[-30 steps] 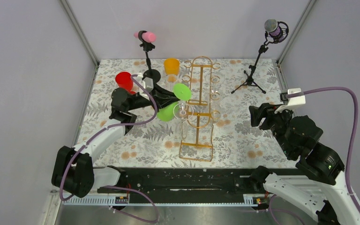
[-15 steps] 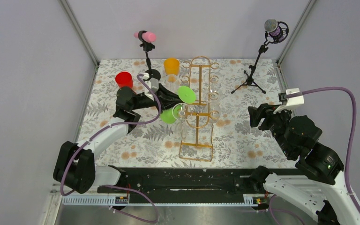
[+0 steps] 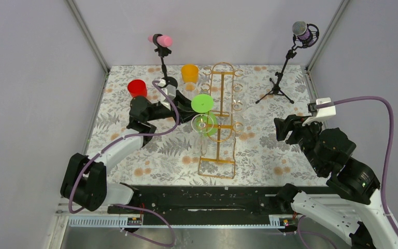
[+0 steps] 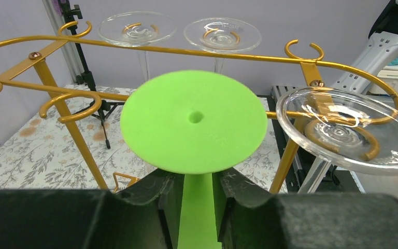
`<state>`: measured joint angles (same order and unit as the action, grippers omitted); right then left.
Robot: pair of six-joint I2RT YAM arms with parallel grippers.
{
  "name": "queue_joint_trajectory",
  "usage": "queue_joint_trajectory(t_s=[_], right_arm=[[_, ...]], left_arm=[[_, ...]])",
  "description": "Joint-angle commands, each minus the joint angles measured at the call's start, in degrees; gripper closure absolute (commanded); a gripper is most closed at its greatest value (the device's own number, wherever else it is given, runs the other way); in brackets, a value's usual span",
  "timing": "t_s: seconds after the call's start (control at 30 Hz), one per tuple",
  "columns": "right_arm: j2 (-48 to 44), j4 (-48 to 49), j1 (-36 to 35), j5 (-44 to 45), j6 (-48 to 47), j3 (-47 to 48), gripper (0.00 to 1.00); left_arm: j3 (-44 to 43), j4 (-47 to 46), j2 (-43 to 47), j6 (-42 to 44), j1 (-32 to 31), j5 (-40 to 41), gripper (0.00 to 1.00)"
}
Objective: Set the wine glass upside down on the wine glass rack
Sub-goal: Turn the wine glass upside down at the wine rack, then pick up the wine glass at the center of the board.
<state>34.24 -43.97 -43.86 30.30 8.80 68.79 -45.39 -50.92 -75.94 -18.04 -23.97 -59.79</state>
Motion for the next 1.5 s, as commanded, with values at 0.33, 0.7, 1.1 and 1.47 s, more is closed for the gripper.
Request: queue_joint_trajectory(t_s=[0.33,0.7,1.1,1.47], right_arm=[[-0.4,1.3,0.4,-0.6,-0.2,0.0,0.34],[0.0,1.4,0.4,-0.3,-0.4,-0.1,0.35],[0.0,1.8,0.4,-0.1,-0.4,-1.2,0.35],[0.1,1.9,0.4,-0.2,-0.2,-1.7,0.34]], left_arm=[[-1.0,2.6,3.3,2.4,1.2,1.1,0.58],[1.2,1.6,6.7,0.6,4.2,2.1,0.32],[9.0,-8.1,8.9,-7.1,11.2,5.8,0.32],[1.8,23.0,13.4,-2.8,12.7,37.4,0.13]])
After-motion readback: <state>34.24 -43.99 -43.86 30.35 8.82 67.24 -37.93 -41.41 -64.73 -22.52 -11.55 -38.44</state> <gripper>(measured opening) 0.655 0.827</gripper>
